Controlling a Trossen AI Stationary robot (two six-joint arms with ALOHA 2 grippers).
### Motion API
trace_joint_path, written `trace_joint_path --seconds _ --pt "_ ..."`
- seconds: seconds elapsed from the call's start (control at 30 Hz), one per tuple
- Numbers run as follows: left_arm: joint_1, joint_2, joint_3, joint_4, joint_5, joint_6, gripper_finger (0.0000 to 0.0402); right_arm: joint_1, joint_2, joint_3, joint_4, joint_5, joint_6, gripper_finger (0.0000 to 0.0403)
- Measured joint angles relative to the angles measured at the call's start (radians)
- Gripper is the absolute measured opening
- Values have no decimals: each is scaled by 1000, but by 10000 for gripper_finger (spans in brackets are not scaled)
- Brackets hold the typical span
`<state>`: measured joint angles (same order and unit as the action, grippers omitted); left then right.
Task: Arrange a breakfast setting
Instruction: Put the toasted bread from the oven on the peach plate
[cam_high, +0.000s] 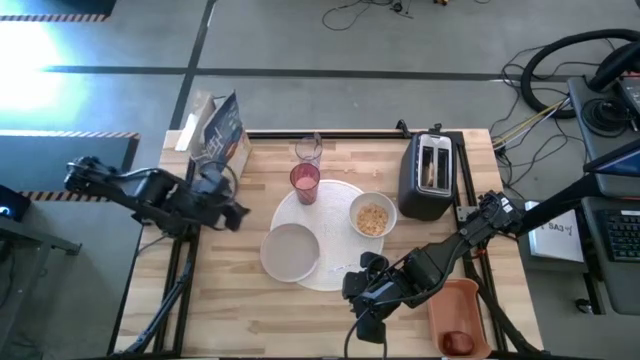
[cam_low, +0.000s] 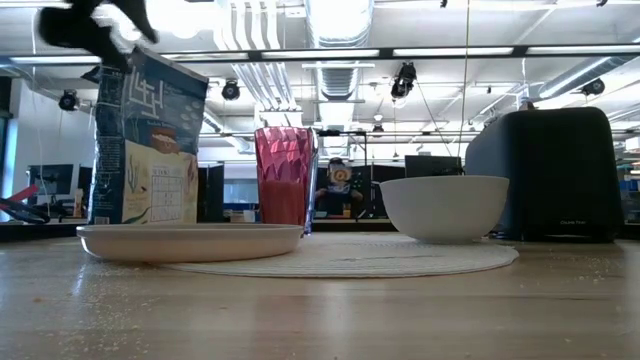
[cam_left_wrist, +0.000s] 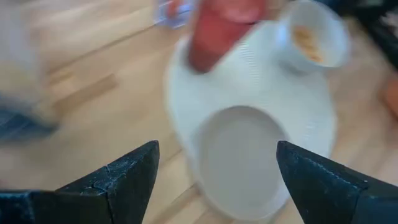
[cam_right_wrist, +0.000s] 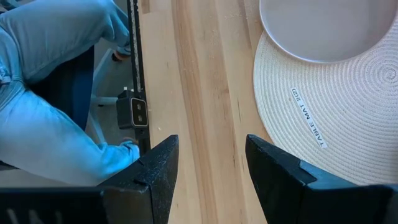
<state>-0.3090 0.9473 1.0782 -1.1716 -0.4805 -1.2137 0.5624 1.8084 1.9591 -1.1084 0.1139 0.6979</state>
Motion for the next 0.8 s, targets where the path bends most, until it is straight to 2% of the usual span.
trace_joint_path --seconds 0.13,0.23,0.43,0.5,0.57,0.67,0.8 --pt "-9 95 2 196 -4 240 307 0 0 0 0 0 0 176" --pt "-9 161 10 233 -8 406 307 0 0 0 0 0 0 176" --pt "-15 258 37 243 -61 436 307 0 0 0 0 0 0 176" --pt "-16 275 38 223 -154 458 307 0 0 0 0 0 0 176" --pt "-13 295 39 155 -301 432 307 0 0 0 0 0 0 176" --pt "-5 326 40 -12 -488 312 307 0 0 0 0 0 0 176" --pt "7 363 40 -214 -524 83 307 0 0 0 0 0 0 176"
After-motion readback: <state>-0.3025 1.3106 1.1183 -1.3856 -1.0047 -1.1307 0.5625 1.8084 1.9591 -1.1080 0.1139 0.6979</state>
